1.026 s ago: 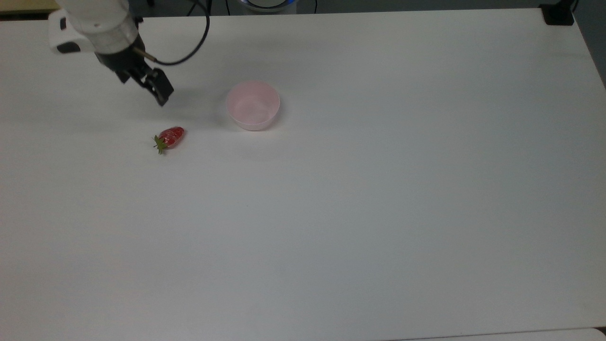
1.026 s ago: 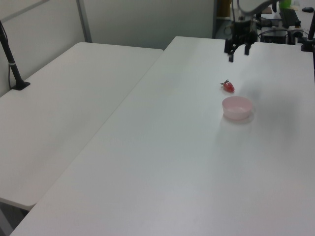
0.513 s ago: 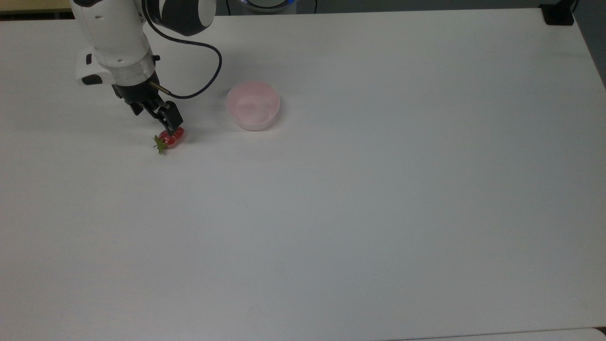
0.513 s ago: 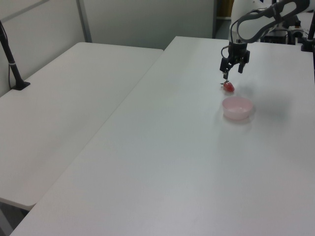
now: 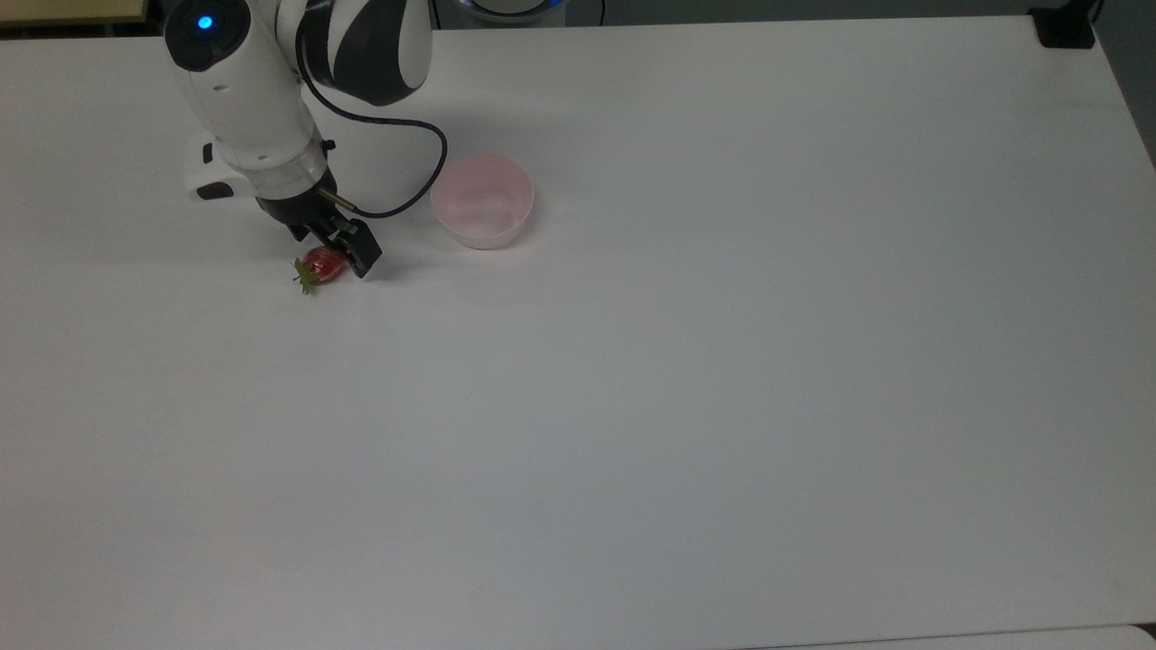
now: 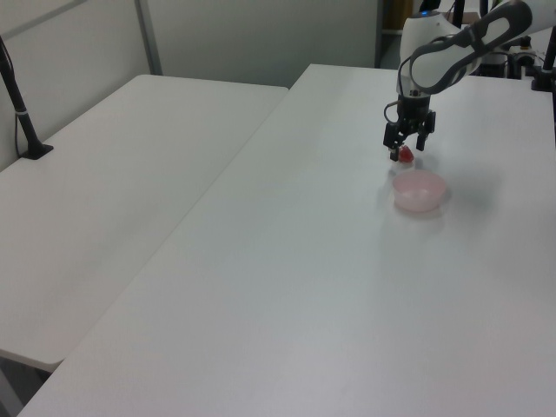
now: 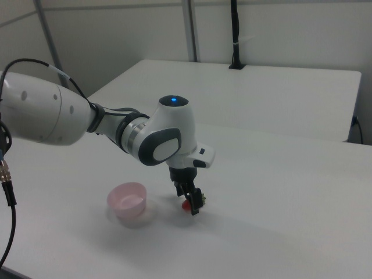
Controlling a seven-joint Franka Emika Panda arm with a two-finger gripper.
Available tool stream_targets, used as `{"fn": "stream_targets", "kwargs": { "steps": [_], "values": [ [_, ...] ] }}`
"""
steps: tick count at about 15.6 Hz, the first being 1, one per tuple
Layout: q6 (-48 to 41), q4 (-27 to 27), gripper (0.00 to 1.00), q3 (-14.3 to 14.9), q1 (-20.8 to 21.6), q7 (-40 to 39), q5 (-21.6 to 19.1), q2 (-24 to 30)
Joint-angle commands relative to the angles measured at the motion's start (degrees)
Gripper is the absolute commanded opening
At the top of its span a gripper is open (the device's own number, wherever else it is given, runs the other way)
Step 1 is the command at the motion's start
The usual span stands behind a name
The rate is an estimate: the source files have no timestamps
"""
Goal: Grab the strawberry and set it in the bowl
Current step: 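Close the gripper on the red strawberry, then carry the strawberry over the pink bowl and lower it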
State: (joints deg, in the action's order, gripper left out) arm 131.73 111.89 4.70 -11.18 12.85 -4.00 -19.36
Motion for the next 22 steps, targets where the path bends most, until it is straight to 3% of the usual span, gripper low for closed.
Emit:
{"fn": "stream_targets", "kwargs": {
  "steps": [1, 4, 6, 10, 14, 18, 22],
  "values": [
    [1.6, 0.17, 0.77, -0.66, -0.33, -0.72, -1.45, -0.42],
    [1.6, -0.36, 0.52, -0.66, -0.94, -0.81, -1.45, -0.33],
    [1.51, -0.53, 0.44, -0.66, -0.95, -1.07, -1.45, -0.33],
    [1.07, -0.62, 0.44, -0.92, -0.77, -1.77, -1.27, 0.55],
    [-4.54, -0.62, 0.45, -4.17, -0.6, -4.58, -0.75, 5.19],
    [-12.79, -0.62, 0.45, -9.0, -0.24, -5.55, 1.96, 9.77],
    [-19.14, -0.54, 0.45, -14.54, -0.24, -5.82, 6.02, 9.87]
  ]
}}
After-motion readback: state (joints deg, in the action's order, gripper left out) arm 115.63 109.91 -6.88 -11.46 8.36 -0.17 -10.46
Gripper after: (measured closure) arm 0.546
